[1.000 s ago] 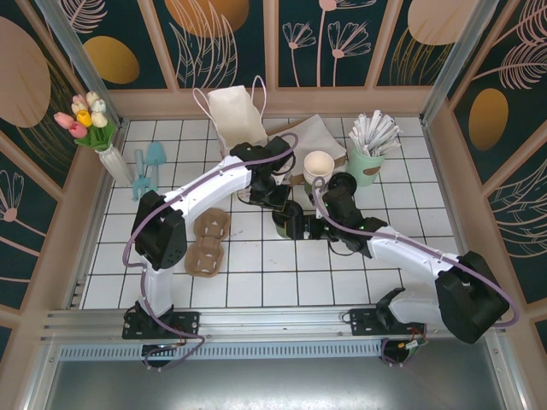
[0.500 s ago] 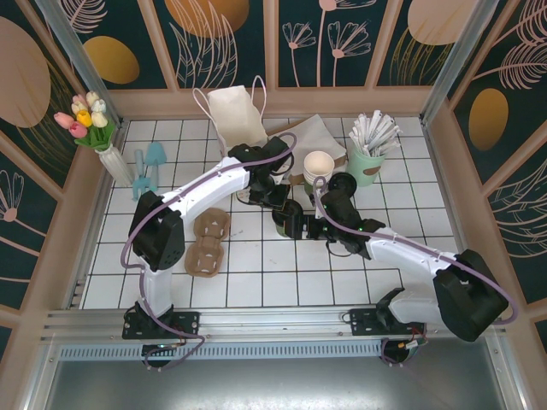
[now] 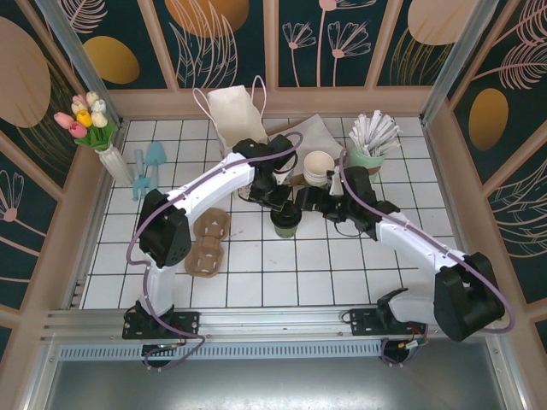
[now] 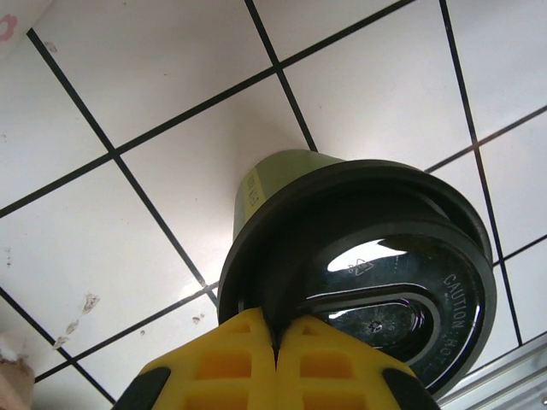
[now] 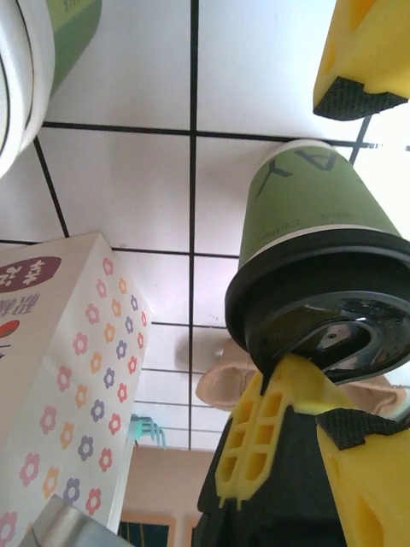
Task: Pack the takeout coffee
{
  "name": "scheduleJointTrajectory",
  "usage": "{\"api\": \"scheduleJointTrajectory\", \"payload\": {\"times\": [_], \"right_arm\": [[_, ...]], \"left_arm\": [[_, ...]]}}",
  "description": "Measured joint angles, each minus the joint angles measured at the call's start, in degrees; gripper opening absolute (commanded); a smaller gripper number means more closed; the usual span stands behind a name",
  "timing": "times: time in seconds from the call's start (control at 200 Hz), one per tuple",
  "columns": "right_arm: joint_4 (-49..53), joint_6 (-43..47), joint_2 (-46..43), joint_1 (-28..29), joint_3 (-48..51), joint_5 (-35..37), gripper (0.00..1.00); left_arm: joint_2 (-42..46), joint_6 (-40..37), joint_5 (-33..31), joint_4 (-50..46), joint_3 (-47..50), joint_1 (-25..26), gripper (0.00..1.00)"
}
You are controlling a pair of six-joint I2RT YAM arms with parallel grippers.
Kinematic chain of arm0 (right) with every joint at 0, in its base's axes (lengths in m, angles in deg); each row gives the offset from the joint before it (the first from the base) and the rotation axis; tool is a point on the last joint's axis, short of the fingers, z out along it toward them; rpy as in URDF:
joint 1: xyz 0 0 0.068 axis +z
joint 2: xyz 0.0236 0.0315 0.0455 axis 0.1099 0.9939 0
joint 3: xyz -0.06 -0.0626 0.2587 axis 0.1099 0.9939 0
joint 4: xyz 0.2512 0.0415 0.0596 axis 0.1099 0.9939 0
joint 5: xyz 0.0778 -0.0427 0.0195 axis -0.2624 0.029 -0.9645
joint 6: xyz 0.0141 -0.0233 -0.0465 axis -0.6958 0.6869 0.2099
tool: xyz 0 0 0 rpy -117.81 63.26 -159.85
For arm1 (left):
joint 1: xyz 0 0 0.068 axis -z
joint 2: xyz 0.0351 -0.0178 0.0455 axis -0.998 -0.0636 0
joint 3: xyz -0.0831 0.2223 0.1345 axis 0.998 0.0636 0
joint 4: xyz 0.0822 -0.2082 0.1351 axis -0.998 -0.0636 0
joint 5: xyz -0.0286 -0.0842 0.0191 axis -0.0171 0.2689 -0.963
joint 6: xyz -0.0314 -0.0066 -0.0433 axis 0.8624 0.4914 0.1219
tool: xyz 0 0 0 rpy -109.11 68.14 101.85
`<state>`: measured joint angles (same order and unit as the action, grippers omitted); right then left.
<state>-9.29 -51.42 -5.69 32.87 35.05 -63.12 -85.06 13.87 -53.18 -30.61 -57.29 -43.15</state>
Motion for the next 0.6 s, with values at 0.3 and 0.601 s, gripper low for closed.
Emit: {"api": "scheduleJointTrajectory", "payload": {"times": [0.3, 0.601], "right_arm": [[1.33, -5.44, 5.53, 0.00, -0.63, -5.49, 0.83], [1.99, -7.45, 8.96, 0.00, -3.61, -5.64, 0.86]], "left_arm": [[0.00, -4.09, -0.42, -1.77, -0.70, 0.76, 0.00], [1.22, -6.08, -0.52, 0.11, 2.64, 2.25, 0.00]]}}
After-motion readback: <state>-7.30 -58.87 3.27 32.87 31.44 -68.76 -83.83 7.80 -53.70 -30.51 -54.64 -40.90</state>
